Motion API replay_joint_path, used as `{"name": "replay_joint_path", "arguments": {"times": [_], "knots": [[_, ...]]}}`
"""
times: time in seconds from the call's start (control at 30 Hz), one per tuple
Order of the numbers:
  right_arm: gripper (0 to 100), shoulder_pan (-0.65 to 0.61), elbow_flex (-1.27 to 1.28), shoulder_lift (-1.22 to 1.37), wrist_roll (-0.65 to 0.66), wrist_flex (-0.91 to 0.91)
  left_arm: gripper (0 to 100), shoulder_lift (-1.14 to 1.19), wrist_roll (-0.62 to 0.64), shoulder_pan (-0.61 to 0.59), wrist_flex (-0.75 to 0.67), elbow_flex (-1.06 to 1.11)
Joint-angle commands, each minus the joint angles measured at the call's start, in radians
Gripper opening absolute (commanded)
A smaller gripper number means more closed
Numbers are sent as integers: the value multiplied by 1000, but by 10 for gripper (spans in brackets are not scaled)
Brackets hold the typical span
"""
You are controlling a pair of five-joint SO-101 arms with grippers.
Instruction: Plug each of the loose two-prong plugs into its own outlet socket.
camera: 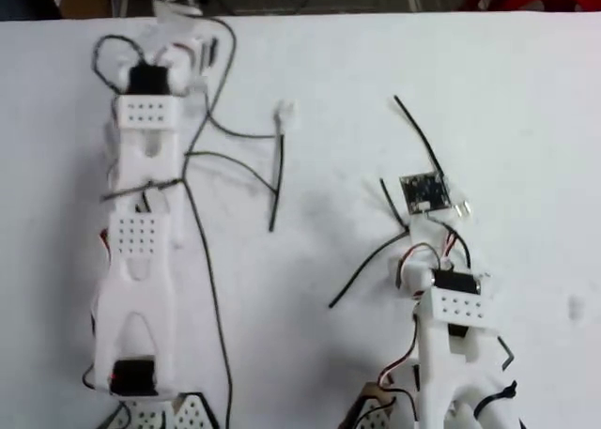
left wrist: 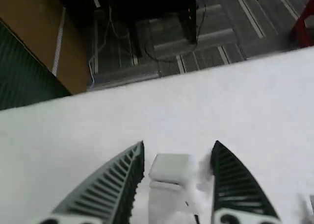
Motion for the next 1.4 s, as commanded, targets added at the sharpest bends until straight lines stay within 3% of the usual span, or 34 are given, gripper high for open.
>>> {"name": "replay_joint_path", "arguments": {"times": [0.0,0.13,0.43,0.7,1.03,1.37], "knots": [[166,7,-3,-13,0,-10,226,-84,0,-73,41,-63],[212,5,3,-15,0,-10,226,-174,75,-182,80,5],[212,5,5,-15,0,-10,229,-257,83,-315,138,296],[212,5,5,-15,0,-8,229,-251,83,-326,129,457],[212,5,6,-15,0,-8,229,-97,83,-321,86,468],[212,5,6,-15,0,-8,229,-45,86,-234,130,423]]}}
